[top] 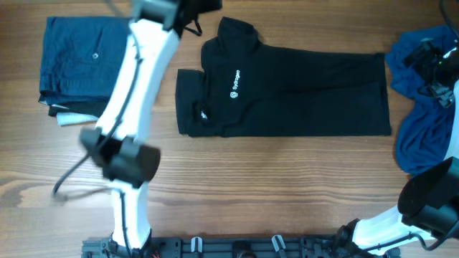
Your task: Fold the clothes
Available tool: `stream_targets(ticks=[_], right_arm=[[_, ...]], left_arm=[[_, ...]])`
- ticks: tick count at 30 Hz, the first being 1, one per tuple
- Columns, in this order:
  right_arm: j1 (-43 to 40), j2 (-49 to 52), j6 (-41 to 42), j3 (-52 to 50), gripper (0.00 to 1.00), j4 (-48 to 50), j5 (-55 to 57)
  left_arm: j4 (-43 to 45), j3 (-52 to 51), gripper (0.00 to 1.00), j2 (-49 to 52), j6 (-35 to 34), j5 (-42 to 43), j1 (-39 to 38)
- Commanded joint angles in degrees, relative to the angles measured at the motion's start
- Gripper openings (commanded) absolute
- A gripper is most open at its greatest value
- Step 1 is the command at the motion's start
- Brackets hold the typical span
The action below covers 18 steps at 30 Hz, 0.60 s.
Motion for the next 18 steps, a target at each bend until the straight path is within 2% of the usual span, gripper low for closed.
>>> stream_targets(ticks=[1,4,11,18], right_arm=[[-0.09,0.37,0.59,0.26,1.00,0.02,-0.52],[-0.09,0.37,0.59,0.26,1.00,0.02,-0.52],[-0.09,0.37,0.59,0.26,1.00,0.02,-0.52],[-0.09,0.37,0.59,0.26,1.00,0.02,-0.52]], left_arm=[[-1.53,0.61,0.38,10.38,5.05,-0.55,1.68],[-0.96,0.61,0.36,16.87,5.64,-0.57,2.62],[-0.57,0.46,0.32,22.88,5.62,-0.52,3.39],[-1.03,0.28,0.36,25.70,4.70,0.90,3.23]])
